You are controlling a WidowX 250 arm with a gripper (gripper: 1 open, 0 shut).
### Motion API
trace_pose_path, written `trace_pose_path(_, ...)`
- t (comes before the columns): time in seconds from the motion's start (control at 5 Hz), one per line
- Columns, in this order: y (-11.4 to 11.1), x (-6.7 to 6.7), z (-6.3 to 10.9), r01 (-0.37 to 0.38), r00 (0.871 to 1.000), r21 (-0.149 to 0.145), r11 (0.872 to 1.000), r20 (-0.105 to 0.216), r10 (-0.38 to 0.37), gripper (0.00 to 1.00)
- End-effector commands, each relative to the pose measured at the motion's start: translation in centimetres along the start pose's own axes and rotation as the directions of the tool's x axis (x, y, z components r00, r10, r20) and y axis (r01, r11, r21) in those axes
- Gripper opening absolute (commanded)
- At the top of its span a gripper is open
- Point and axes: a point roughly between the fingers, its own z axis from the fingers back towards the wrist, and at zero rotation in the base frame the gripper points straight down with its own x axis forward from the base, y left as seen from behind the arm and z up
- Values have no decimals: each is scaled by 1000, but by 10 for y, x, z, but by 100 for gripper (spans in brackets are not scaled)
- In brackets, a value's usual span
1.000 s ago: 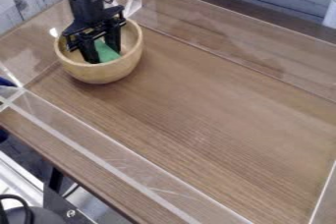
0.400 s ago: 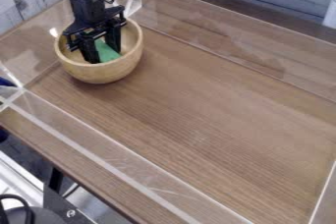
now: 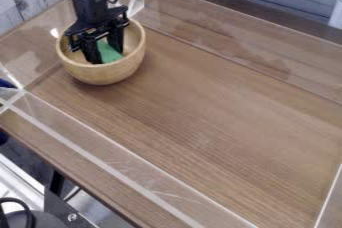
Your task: Put the green block in the brown bowl
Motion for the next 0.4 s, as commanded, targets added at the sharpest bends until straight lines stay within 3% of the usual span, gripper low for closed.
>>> trace_pose_path(0.0,-6,12,8,-1,998,-35,999,62,3,0)
trace_pose_path(0.2,-6,12,8,2,998,-32,999,67,1,0)
